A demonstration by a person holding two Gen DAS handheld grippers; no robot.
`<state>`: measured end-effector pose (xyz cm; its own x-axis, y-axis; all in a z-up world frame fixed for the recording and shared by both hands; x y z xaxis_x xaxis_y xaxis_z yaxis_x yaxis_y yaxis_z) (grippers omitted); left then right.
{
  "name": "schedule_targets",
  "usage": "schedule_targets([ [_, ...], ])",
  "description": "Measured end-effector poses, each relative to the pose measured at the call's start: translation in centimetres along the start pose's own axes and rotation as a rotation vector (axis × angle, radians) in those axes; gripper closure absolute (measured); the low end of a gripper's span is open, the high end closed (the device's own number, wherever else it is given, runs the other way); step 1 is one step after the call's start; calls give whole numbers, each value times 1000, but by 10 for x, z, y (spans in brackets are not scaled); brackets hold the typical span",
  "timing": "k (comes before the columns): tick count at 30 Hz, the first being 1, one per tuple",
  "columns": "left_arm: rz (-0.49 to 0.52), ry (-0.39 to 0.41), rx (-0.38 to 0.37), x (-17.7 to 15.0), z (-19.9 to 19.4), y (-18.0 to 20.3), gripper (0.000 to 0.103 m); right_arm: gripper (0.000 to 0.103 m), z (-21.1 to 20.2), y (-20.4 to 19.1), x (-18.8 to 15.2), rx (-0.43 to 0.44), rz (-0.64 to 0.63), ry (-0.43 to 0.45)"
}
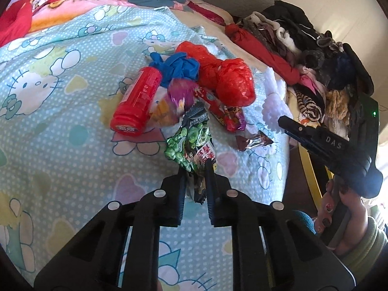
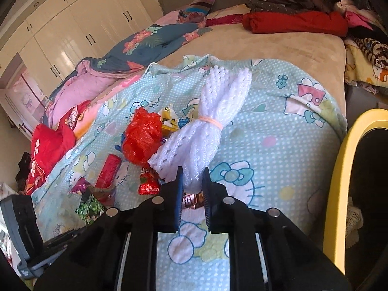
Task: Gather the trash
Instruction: 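Grasp the green snack packet with the left gripper while the right gripper grasps another white mesh net, then carry the green packet and white mesh net with both grippers over the bin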
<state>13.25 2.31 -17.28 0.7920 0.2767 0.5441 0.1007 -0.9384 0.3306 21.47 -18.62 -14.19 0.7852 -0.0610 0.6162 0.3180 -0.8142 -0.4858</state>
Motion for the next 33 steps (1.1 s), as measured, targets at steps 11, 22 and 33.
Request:
schedule_targets([
  [11, 61, 55, -47, 9, -25, 29, 95, 88, -35, 0, -4, 29, 9, 46],
  [22, 108, 108, -66, 20, -46, 58, 95, 88, -69, -4, -7, 37, -16, 76],
  [33, 144, 148, -85, 28, -60, 89, 95, 88, -101, 0, -11, 22, -38, 108],
])
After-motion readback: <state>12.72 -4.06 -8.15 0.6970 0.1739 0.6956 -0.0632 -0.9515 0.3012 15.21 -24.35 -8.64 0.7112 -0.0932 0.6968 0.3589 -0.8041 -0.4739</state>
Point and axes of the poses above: each gripper's, at about its wrist camera, not at the fingertips, and z roughly the way its jaws point, y to its right, x to its top, the point moved 4 cm from there along z, roughly the way its jaws point, and after that the axes turned 8 degrees about x, right-handed, at the moved point
